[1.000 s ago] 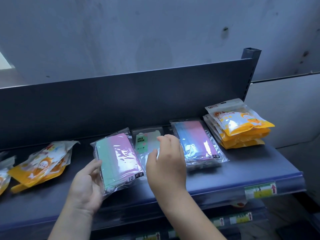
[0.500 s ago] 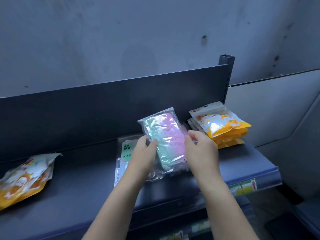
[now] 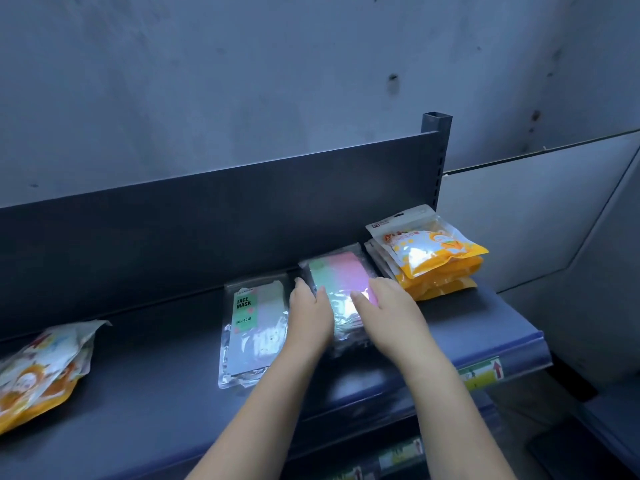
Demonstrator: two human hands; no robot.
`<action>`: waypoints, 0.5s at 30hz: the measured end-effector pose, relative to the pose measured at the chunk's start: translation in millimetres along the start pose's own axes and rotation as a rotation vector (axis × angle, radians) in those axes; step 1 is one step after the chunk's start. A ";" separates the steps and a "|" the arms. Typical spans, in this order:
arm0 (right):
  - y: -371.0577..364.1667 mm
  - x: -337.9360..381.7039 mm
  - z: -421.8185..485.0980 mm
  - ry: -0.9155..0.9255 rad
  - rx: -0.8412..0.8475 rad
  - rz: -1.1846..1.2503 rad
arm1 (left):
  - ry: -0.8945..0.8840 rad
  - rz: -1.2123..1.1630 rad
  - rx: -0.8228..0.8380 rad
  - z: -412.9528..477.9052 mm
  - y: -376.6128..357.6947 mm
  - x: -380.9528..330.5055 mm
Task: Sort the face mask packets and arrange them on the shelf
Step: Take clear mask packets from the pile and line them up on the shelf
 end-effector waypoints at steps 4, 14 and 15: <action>4.7 -0.9 0.2 -0.010 -0.023 0.024 | -0.060 0.017 0.006 -3.6 2.0 -10.5; 1.0 56.9 -21.2 0.267 -0.172 0.034 | -0.425 0.436 -0.249 -38.1 70.3 -27.9; -6.1 62.9 -23.5 0.274 -0.148 0.050 | -0.424 0.496 -0.265 -39.8 78.9 -25.5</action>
Point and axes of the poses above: each hand's wrist, its own z-axis towards the middle knuckle, its own y-axis out of the back of the hand, x = y × z, the point moved 7 cm from there along z, towards the middle knuckle, and after that the axes turned 2 degrees about -y, right-handed, at the moved point
